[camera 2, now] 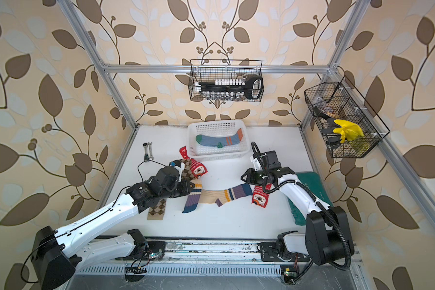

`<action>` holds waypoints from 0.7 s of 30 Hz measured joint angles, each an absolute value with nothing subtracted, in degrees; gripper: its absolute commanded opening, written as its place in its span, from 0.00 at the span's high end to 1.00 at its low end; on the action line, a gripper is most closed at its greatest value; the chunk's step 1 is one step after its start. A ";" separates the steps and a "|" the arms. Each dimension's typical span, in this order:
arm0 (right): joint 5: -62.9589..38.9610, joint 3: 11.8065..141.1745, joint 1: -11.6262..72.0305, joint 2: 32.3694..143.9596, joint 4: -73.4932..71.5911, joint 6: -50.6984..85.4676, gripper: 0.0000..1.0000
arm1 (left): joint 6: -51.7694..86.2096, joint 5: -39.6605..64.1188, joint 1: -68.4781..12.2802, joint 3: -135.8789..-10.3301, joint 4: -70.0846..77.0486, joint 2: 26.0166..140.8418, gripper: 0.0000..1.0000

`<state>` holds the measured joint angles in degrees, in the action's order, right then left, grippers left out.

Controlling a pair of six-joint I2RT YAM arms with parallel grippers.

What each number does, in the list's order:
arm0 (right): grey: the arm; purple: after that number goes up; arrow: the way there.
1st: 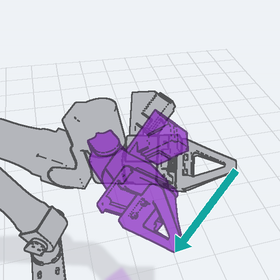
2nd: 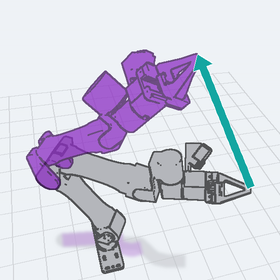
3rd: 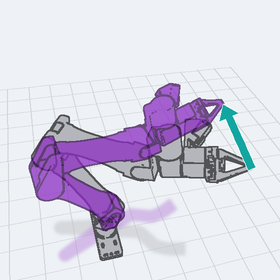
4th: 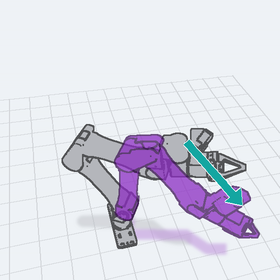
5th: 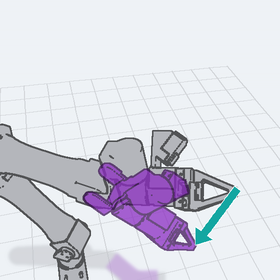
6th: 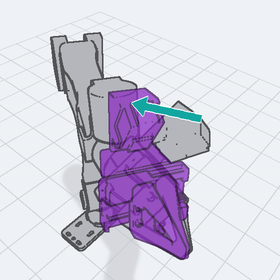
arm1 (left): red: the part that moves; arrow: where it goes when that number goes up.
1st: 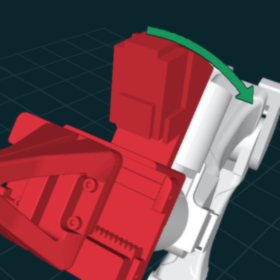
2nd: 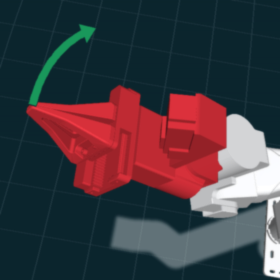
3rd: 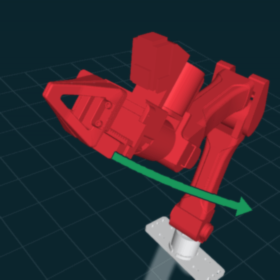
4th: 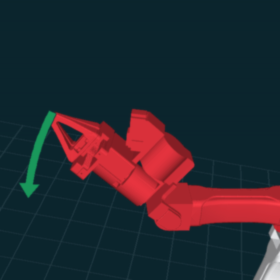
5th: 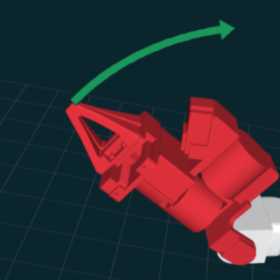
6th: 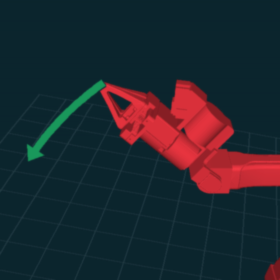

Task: Place the socks together as a pair
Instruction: Flatten out the sock at the center of the board.

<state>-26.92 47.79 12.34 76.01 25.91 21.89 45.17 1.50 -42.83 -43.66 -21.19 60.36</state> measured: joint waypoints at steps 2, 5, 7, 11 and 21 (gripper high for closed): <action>-26.65 47.79 13.47 76.03 26.52 21.61 0.63 | 47.11 -0.16 -45.54 -43.68 -17.19 62.00 0.98; -26.28 47.79 15.33 76.03 27.24 21.56 0.63 | 49.43 -2.44 -48.16 -43.72 -11.68 64.90 0.97; -25.93 47.79 16.34 76.03 27.51 21.56 0.63 | 50.43 -4.19 -49.54 -43.72 -8.75 66.57 0.97; -25.50 47.79 17.17 76.03 28.16 21.47 0.62 | 52.47 -8.16 -52.27 -43.35 -2.87 68.01 0.91; -23.92 47.79 17.26 76.03 29.87 20.88 0.61 | 56.36 -10.46 -58.11 -42.19 6.11 77.28 0.46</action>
<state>-23.92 47.79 17.26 76.03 29.87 20.88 56.36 -10.46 -58.11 -42.19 6.11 77.28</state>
